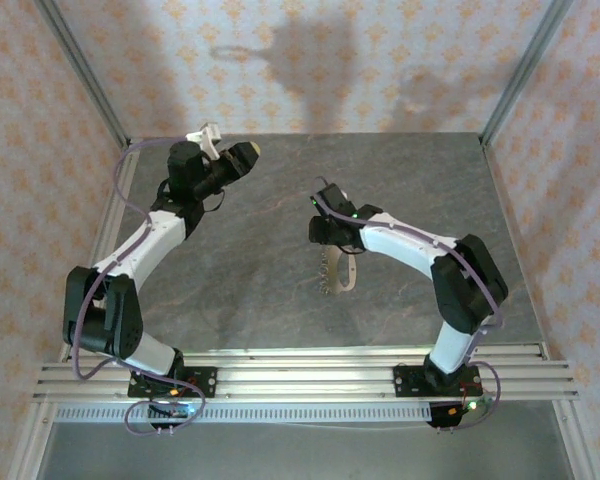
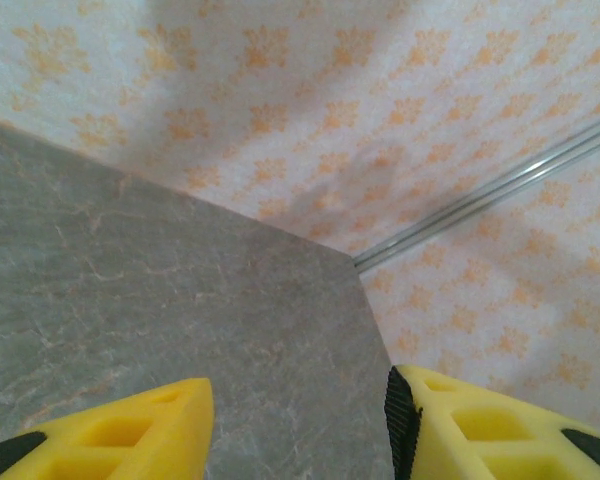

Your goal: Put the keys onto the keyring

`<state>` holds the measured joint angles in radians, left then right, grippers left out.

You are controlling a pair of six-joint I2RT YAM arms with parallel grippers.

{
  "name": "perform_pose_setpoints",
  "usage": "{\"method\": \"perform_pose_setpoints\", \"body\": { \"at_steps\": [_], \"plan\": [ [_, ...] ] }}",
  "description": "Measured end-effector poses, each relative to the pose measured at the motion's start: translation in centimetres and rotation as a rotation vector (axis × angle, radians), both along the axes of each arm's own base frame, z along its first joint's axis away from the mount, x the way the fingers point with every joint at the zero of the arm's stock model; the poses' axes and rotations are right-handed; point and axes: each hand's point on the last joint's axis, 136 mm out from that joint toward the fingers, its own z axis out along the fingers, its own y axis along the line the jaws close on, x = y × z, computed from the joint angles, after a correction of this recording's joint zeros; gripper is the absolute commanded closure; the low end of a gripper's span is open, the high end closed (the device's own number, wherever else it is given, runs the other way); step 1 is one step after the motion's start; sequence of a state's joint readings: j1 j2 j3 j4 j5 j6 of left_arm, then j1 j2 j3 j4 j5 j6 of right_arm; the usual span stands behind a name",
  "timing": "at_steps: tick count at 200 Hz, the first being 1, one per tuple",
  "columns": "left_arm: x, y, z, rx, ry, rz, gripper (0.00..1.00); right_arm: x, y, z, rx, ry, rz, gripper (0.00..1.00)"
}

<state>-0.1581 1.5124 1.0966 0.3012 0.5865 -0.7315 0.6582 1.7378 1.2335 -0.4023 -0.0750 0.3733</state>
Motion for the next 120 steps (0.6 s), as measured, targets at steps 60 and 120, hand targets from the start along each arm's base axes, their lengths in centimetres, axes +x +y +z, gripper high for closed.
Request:
{"method": "perform_pose_setpoints", "body": {
  "at_steps": [60, 120],
  "plan": [
    [-0.2, -1.6, -1.6, 0.010, 0.047, -0.039, 0.48, 4.2, -3.7, -2.4, -0.039, 0.052, -0.011, 0.52],
    [-0.6, -3.4, -1.1, 0.029, 0.041, -0.081, 0.48, 3.4, -2.6, -6.0, -0.060, 0.147, 0.078, 0.54]
  ]
}}
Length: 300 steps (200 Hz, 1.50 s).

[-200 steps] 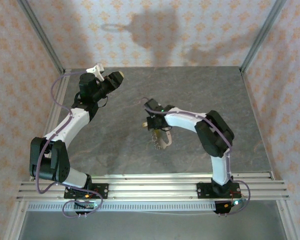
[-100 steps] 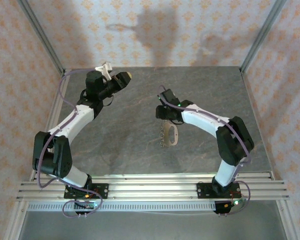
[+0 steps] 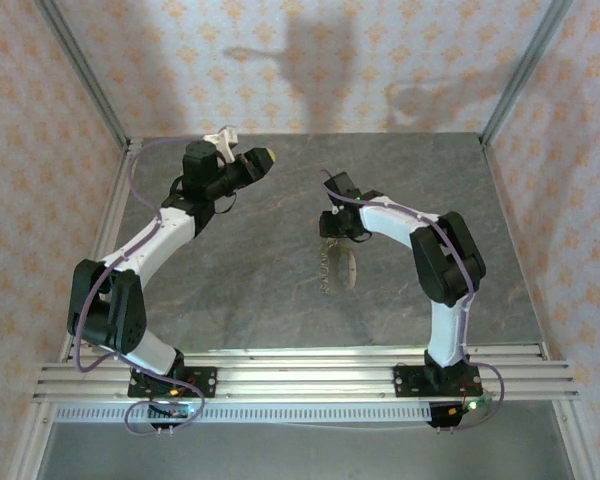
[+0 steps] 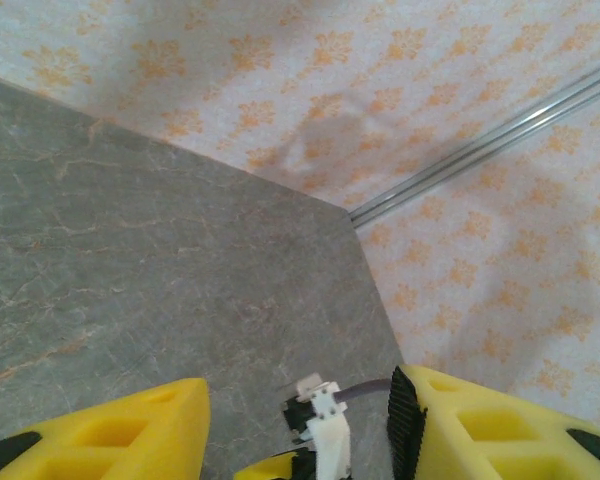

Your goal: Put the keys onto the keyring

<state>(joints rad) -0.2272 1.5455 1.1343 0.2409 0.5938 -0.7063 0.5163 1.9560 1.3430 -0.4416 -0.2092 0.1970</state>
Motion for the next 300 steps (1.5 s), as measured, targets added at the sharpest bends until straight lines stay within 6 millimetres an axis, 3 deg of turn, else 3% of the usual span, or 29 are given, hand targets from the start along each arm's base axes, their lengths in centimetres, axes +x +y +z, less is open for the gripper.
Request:
{"method": "perform_pose_setpoints", "body": {
  "at_steps": [33, 61, 118, 178, 220, 256, 300],
  "plan": [
    [-0.3, -0.7, -0.1, 0.003, 0.007, -0.016, 0.48, -0.4, 0.2, -1.7, -0.003, 0.042, 0.010, 0.56],
    [-0.3, -1.0, -0.5, 0.005, 0.017, -0.022, 0.48, 0.0, 0.6, -1.6, 0.008, 0.035, 0.012, 0.61],
    [-0.2, -1.3, -0.6, 0.006, 0.019, -0.025, 0.48, 0.5, 1.1, -1.3, 0.030, 0.013, -0.015, 1.00],
    [-0.4, -1.9, -0.4, 0.006, 0.016, -0.037, 0.48, 0.6, 0.8, -1.0, 0.067, 0.001, -0.082, 1.00],
    [-0.3, -2.0, -0.6, 0.006, 0.019, -0.040, 0.48, 0.3, -1.2, 1.6, 0.134, -0.053, -0.190, 1.00],
    [-0.1, -2.7, -2.2, 0.013, 0.054, -0.055, 0.48, 0.5, -1.1, 4.1, 0.226, -0.136, -0.213, 1.00],
    [0.4, -4.7, -5.0, -0.001, 0.132, -0.094, 0.48, 0.0, -0.6, 4.9, 0.299, -0.180, -0.185, 1.00]
  ]
}}
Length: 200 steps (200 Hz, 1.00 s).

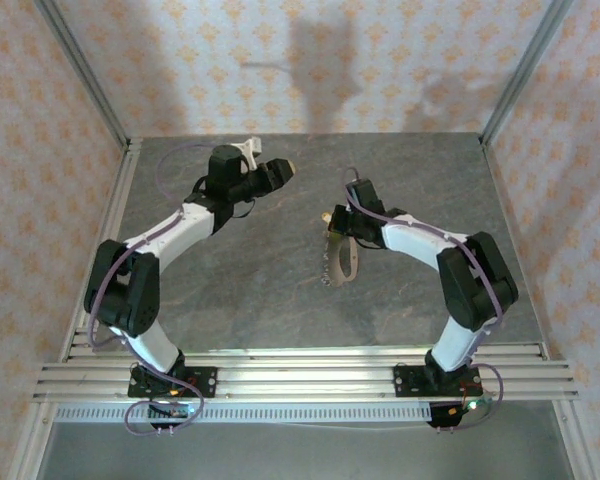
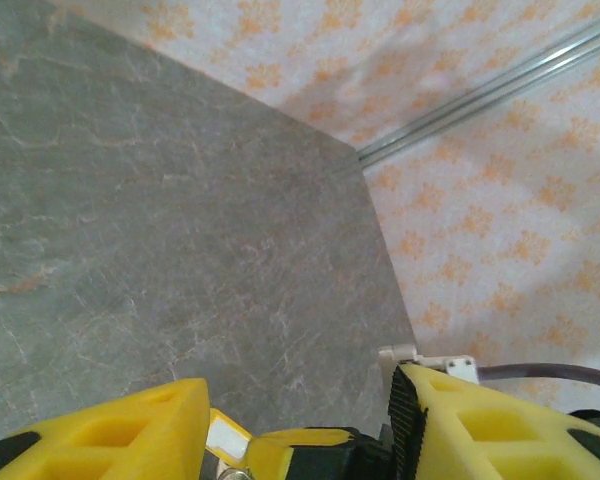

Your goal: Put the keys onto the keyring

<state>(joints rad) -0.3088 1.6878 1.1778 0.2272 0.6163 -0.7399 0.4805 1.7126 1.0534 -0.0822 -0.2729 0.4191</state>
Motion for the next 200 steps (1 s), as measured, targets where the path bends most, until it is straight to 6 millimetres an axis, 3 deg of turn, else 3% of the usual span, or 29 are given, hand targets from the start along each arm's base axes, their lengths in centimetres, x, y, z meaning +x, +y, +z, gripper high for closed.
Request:
{"method": "perform_pose_setpoints", "body": {
  "at_steps": [56, 85, 146, 200],
  "plan": [
    [0.2, -3.1, -5.3, -0.070, 0.137, -0.077, 0.48, -0.7, 0.3, 2.3, 0.131, -0.074, 0.051, 1.00],
    [0.2, -4.1, -6.9, -0.113, 0.170, -0.125, 0.48, -0.9, 0.8, 4.0, 0.201, -0.113, 0.080, 1.00],
    [-0.1, -6.0, -5.4, -0.182, 0.123, -0.236, 0.48, -1.1, 2.2, 5.8, 0.304, -0.137, 0.147, 1.00],
    [-1.4, -7.6, -5.7, -0.191, 0.131, -0.320, 0.48, -1.0, 2.2, 6.1, 0.337, -0.140, 0.149, 1.00]
  ]
}}
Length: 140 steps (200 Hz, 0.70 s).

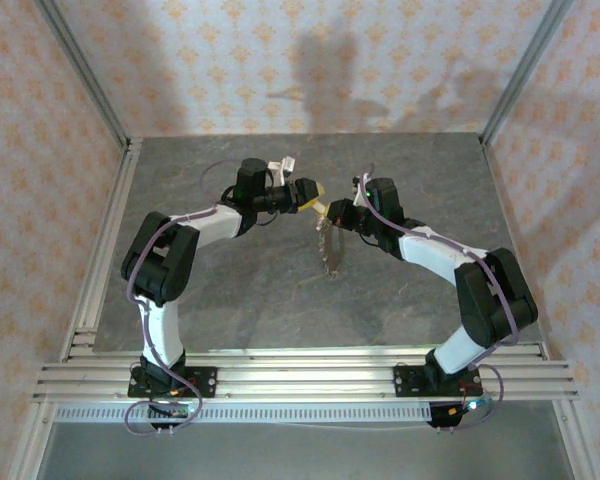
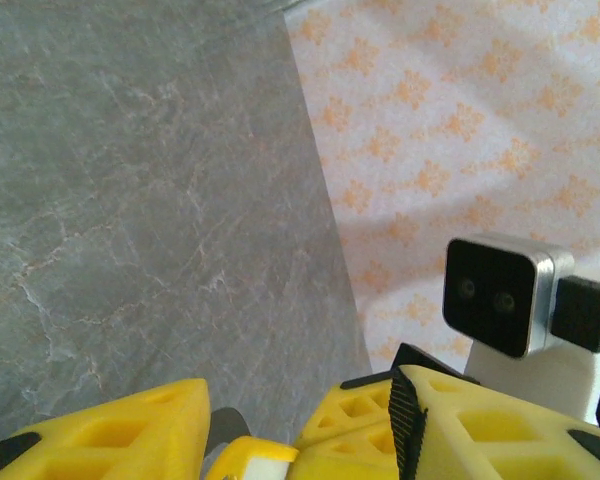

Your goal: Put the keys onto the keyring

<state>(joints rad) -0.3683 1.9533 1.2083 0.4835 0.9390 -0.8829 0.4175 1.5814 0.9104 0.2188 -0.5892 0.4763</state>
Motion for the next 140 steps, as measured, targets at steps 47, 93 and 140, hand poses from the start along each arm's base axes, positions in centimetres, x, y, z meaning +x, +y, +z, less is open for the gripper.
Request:
{"method": "perform_pose_setpoints", "body": {
  "at_steps": [47, 93, 140],
  "plan": [
    [-0.51, -0.40, 0.10, -0.002, -0.011, -0.031, 0.52, 0.05, -0.12, 0.01, 0.006, 0.000, -0.002, 1.00],
    [-0.69, -0.49, 0.14, -0.003, -0.015, -0.043, 0.59, 0.20, -0.42, -0.06, 0.011, 0.004, -0.012, 1.00],
    [-0.90, -0.62, 0.18, -0.003, -0.024, -0.058, 0.67, 0.19, -0.54, -0.19, 0.012, 0.004, -0.015, 1.00]
  ]
}}
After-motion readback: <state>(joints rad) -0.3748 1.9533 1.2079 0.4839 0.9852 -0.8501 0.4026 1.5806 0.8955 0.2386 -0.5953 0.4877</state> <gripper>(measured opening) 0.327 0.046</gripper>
